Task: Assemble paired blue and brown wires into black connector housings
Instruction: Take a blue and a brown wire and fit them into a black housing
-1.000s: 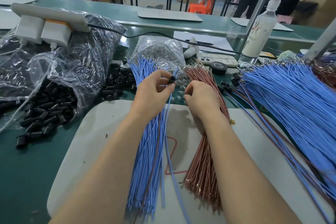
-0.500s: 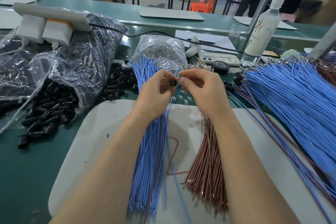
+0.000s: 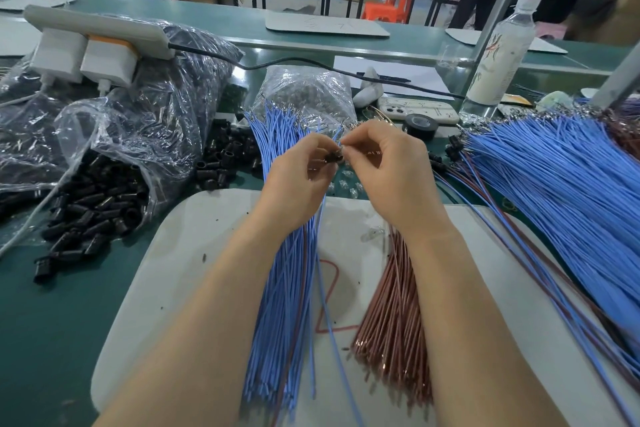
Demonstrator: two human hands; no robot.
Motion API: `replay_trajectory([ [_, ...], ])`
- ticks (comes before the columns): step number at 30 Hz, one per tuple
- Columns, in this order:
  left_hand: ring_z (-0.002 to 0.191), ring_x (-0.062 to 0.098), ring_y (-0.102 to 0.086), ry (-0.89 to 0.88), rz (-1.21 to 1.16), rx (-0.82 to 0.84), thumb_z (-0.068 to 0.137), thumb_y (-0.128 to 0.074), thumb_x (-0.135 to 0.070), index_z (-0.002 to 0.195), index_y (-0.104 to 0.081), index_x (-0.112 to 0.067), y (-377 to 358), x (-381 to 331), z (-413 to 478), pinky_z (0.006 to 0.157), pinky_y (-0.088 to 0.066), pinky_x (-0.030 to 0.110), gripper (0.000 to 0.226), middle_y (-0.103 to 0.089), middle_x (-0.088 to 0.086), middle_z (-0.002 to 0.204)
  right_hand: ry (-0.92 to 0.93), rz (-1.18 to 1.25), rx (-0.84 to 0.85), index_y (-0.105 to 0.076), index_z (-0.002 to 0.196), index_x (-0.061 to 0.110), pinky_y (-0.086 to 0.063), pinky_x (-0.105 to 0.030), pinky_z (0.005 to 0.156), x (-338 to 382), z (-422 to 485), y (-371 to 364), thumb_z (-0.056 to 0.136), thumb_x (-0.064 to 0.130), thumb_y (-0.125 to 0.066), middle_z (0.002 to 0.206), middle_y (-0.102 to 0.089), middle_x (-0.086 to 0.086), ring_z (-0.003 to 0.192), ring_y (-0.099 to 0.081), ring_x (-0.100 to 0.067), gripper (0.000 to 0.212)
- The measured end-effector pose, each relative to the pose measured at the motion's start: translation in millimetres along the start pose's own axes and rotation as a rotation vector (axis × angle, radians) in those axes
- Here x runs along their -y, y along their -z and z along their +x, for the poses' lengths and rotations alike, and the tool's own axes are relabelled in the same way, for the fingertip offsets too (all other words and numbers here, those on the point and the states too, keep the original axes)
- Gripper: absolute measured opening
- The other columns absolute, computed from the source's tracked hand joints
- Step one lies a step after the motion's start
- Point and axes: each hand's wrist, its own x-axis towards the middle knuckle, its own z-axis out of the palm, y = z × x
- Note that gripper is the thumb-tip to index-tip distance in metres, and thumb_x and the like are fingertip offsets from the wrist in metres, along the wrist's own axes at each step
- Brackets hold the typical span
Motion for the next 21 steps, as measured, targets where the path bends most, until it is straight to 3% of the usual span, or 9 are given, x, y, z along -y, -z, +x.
replay_trajectory([
  [4, 0.084, 0.007, -0.058, -0.054, 0.143, -0.012, 0.092, -0.056, -0.008, 0.100, -0.061, -0.022, -1.8, -0.8, -1.6, 0.074, -0.043, 0.010, 0.017, -0.064, -0.013, 0.086, -0.012, -0.042, 0.003, -0.071, 0.088, 0.012, -0.053, -0.036, 0.077, 1.3, -0.2, 1.6, 0.085, 0.006, -0.065, 0.083, -0.069, -0.002, 0.078, -0.065, -0.016, 0.009],
  [9, 0.093, 0.017, -0.049, -0.151, 0.289, -0.037, 0.093, -0.056, -0.015, 0.109, -0.064, -0.017, -1.7, -0.6, -2.2, 0.072, -0.033, 0.015, 0.018, -0.064, 0.000, 0.096, -0.063, -0.028, -0.018, -0.073, 0.088, 0.013, -0.053, -0.032, 0.077, 2.5, 0.1, 7.8, 0.085, 0.009, -0.066, 0.081, -0.070, 0.001, 0.076, -0.065, -0.012, 0.009],
  [15, 0.097, 0.008, -0.053, -0.184, 0.282, -0.020, 0.093, -0.058, -0.018, 0.110, -0.064, -0.016, -1.2, -1.4, -3.6, 0.083, -0.038, 0.014, 0.018, -0.061, -0.010, 0.092, -0.114, -0.005, 0.019, -0.073, 0.085, 0.016, -0.052, -0.021, 0.073, 1.1, 0.2, 11.8, 0.084, 0.008, -0.067, 0.078, -0.070, 0.004, 0.073, -0.064, -0.007, 0.010],
  [18, 0.088, -0.002, -0.055, -0.172, 0.197, 0.003, 0.092, -0.059, -0.015, 0.108, -0.064, -0.016, -1.1, -1.0, -4.0, 0.079, -0.038, 0.002, 0.017, -0.061, -0.017, 0.086, -0.163, 0.071, 0.046, -0.073, 0.085, 0.019, -0.051, -0.015, 0.069, -0.9, 1.3, 14.2, 0.084, 0.010, -0.068, 0.076, -0.069, 0.009, 0.071, -0.064, -0.003, 0.010],
  [21, 0.084, -0.005, -0.060, -0.146, 0.097, 0.001, 0.091, -0.061, -0.016, 0.101, -0.063, -0.022, -2.5, 0.0, -2.6, 0.078, -0.041, 0.004, 0.012, -0.065, -0.016, 0.086, -0.228, 0.245, 0.024, -0.073, 0.084, 0.021, -0.054, -0.016, 0.072, -3.5, 1.6, 16.6, 0.084, 0.011, -0.070, 0.077, -0.072, 0.007, 0.071, -0.067, -0.004, 0.010],
])
